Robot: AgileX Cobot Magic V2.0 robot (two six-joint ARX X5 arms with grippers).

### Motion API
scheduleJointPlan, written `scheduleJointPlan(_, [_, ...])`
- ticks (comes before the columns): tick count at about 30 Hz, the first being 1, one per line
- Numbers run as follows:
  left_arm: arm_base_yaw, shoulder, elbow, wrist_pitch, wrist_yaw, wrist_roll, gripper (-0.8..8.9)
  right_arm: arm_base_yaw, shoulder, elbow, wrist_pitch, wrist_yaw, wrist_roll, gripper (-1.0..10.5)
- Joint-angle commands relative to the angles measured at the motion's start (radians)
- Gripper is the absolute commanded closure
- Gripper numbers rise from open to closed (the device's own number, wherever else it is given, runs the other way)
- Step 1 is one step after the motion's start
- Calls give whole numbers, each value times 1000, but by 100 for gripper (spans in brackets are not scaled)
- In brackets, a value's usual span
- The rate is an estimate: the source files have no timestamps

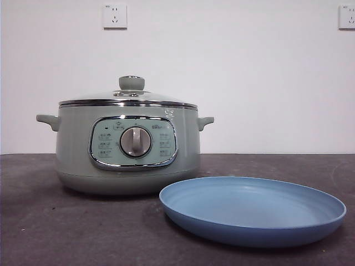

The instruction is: Take the potato out from the steamer,put the potato on the plate,close the lid

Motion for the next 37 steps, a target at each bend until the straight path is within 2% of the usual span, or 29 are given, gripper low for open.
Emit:
scheduleJointPlan(1, [2, 77, 89, -81, 66, 127, 822, 19, 101, 127, -101, -75, -145, 958])
scheduleJointPlan(8, [1, 212, 263, -269, 228, 264, 822, 72, 297, 391, -373, -177, -377, 958])
scheduleJointPlan(12, [-3, 258, 331, -388, 275, 340, 822, 110, 360, 484, -496, -202, -463, 958])
scheduleJointPlan(15, [-16, 269, 357, -439, 274, 368, 822, 143, 382, 512, -542, -201, -489, 958])
scheduleJointPlan(22, [-25, 269, 367, -440, 270, 367, 805, 177, 383, 513, -539, -200, -489, 935])
scheduleJointPlan(24, [-25, 269, 367, -440, 271, 367, 679, 177, 383, 513, -539, -200, -489, 844])
scheduleJointPlan(26, [-26, 269, 367, -440, 270, 367, 389, 177, 383, 513, -539, -199, -486, 626])
scheduleJointPlan(28, [-26, 269, 367, -439, 270, 367, 193, 177, 383, 513, -539, -199, -480, 418])
scheduleJointPlan(29, [-26, 269, 367, -439, 270, 367, 181, 177, 383, 513, -539, -198, -480, 358])
scheduleJointPlan(30, [-26, 269, 367, -438, 270, 367, 184, 177, 383, 513, -539, -198, -477, 344])
scheduleJointPlan(37, [-26, 269, 367, -401, 268, 366, 184, 177, 383, 513, -539, -198, -473, 348])
